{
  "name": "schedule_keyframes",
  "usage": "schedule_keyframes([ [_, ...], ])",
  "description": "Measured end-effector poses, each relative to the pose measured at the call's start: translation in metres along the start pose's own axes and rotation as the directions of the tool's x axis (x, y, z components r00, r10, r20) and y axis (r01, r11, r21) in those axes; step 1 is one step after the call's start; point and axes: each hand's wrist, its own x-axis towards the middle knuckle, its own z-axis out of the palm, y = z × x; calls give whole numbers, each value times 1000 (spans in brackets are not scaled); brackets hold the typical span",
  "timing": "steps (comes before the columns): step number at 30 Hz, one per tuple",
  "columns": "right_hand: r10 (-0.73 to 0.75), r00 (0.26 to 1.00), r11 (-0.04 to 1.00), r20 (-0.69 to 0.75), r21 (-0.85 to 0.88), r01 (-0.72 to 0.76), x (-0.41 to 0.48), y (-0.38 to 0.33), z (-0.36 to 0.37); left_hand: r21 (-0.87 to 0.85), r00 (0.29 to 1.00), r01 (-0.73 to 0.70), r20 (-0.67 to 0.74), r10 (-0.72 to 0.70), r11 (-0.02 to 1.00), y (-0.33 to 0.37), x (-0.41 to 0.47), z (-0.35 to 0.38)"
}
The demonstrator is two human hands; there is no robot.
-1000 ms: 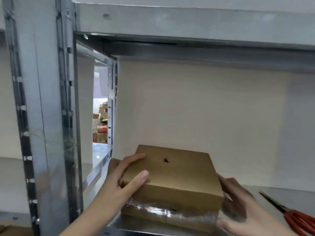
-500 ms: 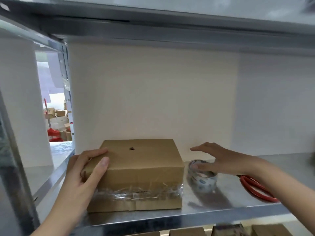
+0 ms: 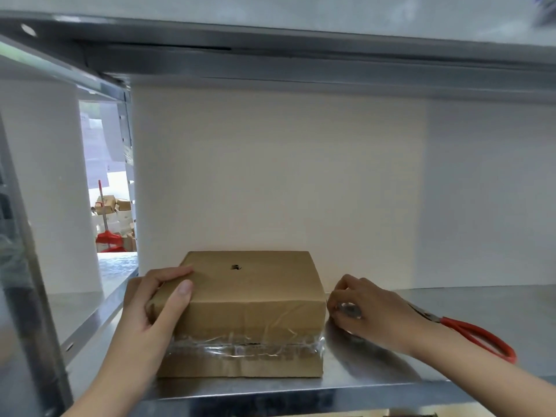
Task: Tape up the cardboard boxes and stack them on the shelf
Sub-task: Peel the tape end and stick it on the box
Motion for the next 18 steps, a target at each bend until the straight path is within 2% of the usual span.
schedule_keyframes([
  [2, 6, 1000, 997, -27, 72, -5, -2, 5, -2, 11, 1000, -15, 6, 15, 1000, 0, -2, 3],
  [4, 57, 991, 971, -124, 236, -27, -4, 6, -13, 57, 999, -17, 35, 15, 998, 3, -5, 5],
  [7, 152, 937, 854, -314, 519, 35, -12, -7, -51, 183, 994, -18, 105, -2, 983, 12, -5, 9],
  [9, 139, 924, 764, -356, 632, 129, -18, -26, -81, 334, 984, -177, 79, 160, 926, 28, 0, 11],
  [11, 11, 932, 761, -363, 607, 228, -19, -53, -102, 384, 915, -401, 125, 383, 832, 55, 8, 20],
  [13, -120, 936, 831, -329, 483, 277, -12, -77, -108, 320, 841, -536, 287, 459, 781, 81, 16, 36],
  [15, -173, 941, 851, -292, 436, 291, -2, -91, -107, 222, 782, -583, 414, 466, 781, 96, 21, 54],
  [18, -139, 950, 793, -280, 543, 276, 6, -94, -107, 150, 768, -600, 380, 515, 786, 99, 27, 62],
])
